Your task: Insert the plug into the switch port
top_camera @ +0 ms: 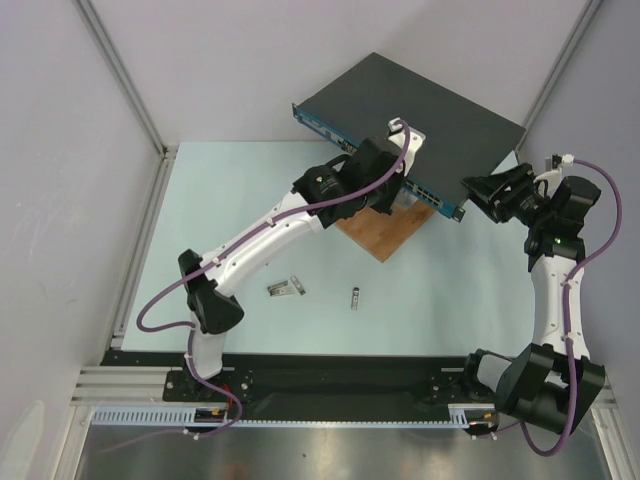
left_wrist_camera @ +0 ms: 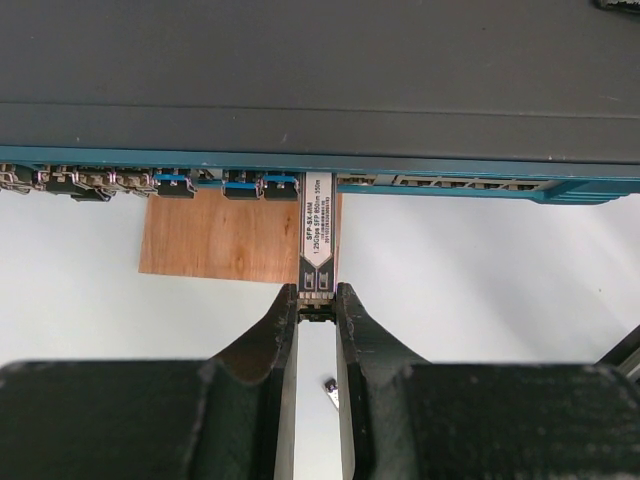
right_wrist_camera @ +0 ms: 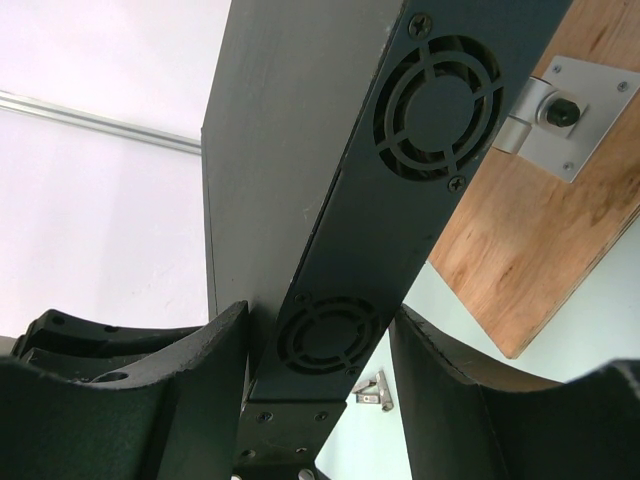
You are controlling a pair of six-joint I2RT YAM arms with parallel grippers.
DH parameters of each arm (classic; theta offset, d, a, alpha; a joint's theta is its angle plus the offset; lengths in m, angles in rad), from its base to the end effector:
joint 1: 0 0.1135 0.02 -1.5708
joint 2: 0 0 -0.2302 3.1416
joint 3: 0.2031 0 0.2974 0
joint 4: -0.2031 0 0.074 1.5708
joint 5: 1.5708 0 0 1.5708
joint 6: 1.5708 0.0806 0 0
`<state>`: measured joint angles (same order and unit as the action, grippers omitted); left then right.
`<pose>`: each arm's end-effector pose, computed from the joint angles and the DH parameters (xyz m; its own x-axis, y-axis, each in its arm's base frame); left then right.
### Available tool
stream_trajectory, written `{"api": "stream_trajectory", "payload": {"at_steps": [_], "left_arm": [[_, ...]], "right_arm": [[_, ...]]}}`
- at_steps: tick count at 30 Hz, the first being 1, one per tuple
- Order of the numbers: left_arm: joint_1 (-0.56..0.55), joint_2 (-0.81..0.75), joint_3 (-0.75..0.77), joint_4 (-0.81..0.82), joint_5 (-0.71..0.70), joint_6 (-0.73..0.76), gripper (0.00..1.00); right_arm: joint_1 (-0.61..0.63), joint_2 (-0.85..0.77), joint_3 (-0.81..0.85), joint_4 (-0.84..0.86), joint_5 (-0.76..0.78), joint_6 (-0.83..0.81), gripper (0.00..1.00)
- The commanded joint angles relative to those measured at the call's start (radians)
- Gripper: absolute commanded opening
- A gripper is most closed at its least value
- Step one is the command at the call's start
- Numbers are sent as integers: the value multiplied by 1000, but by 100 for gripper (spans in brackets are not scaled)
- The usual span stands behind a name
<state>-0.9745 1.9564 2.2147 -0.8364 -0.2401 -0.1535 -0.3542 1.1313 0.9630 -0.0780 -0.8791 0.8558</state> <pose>0.2969 -0.4033 0.3760 -0.4090 0.3382 -0.8475 0.6368 0.7710 0.0004 0.3413 -0.0600 0.3016 -0.5119 0.7028 -0.4940 -0.1416 0.4982 0.8554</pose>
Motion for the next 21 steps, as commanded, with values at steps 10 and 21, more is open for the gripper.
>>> {"api": "stream_trajectory", "payload": {"at_steps": [10, 21], "left_arm": [[-23, -65, -27, 264, 45, 31, 0], [-43, -60, -73, 301, 12, 89, 0]], "right_arm": [[63, 19, -9, 24, -47, -73, 0], [61, 27, 0, 23, -52, -78, 0]]}}
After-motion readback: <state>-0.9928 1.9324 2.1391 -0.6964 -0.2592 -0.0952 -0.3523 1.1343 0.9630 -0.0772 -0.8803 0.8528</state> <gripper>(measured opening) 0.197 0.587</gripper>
